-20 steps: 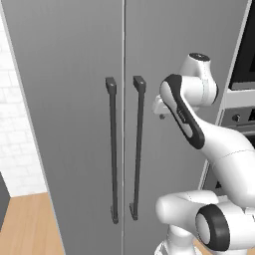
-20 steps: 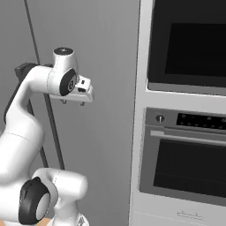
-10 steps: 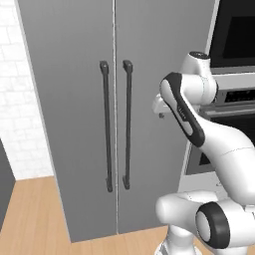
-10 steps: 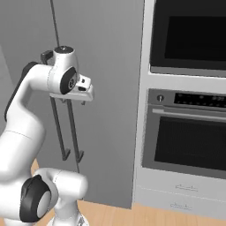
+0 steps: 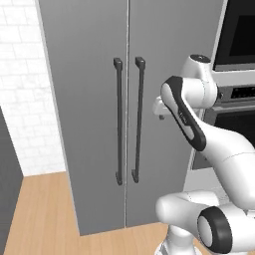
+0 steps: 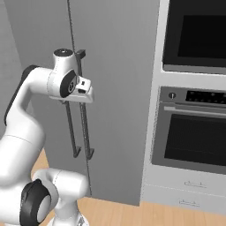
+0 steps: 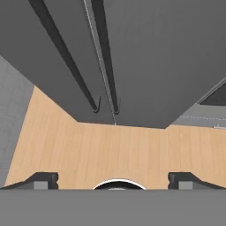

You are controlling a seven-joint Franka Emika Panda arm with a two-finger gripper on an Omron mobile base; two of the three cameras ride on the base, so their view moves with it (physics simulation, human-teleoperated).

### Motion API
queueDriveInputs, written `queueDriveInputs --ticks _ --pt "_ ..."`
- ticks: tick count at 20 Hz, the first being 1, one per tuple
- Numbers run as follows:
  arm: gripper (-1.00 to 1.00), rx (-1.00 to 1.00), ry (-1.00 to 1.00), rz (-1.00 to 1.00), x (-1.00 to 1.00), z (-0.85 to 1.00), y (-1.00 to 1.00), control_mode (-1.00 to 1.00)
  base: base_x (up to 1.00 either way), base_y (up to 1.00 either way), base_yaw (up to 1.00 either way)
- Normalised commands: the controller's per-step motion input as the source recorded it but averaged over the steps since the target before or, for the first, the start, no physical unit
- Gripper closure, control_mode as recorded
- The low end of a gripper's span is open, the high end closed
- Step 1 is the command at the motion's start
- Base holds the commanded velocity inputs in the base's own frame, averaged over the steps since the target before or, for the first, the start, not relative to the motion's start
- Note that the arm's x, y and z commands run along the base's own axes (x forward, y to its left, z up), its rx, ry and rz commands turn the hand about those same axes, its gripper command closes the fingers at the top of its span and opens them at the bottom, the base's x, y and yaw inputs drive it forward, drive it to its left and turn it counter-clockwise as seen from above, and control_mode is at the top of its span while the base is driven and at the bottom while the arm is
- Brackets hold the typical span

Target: Take the strawberry from the fridge and place it on top of the pancake, located on the dining counter.

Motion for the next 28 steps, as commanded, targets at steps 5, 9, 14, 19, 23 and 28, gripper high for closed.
queueDriveInputs --ticks 5,9,14,19,23,28 --pt "-1.0 0.0 0.0 0.0 0.0 0.0 0.0 1.0 0.0 0.45 0.0" --pt "-1.0 0.0 0.0 0.0 0.0 0.0 0.0 1.0 -0.08 0.21 -0.01" --pt "-1.0 0.0 0.0 0.0 0.0 0.0 0.0 1.0 -0.08 0.16 0.0" --pt "-1.0 0.0 -0.03 0.0 -0.27 -0.06 0.06 -1.0 -0.22 0.14 0.0" --pt "-1.0 0.0 -0.04 0.0 -0.36 -0.07 0.19 -1.0 0.0 0.0 0.0" --pt "-1.0 0.0 -0.06 0.0 0.21 -0.05 0.01 -1.0 0.0 0.0 0.0"
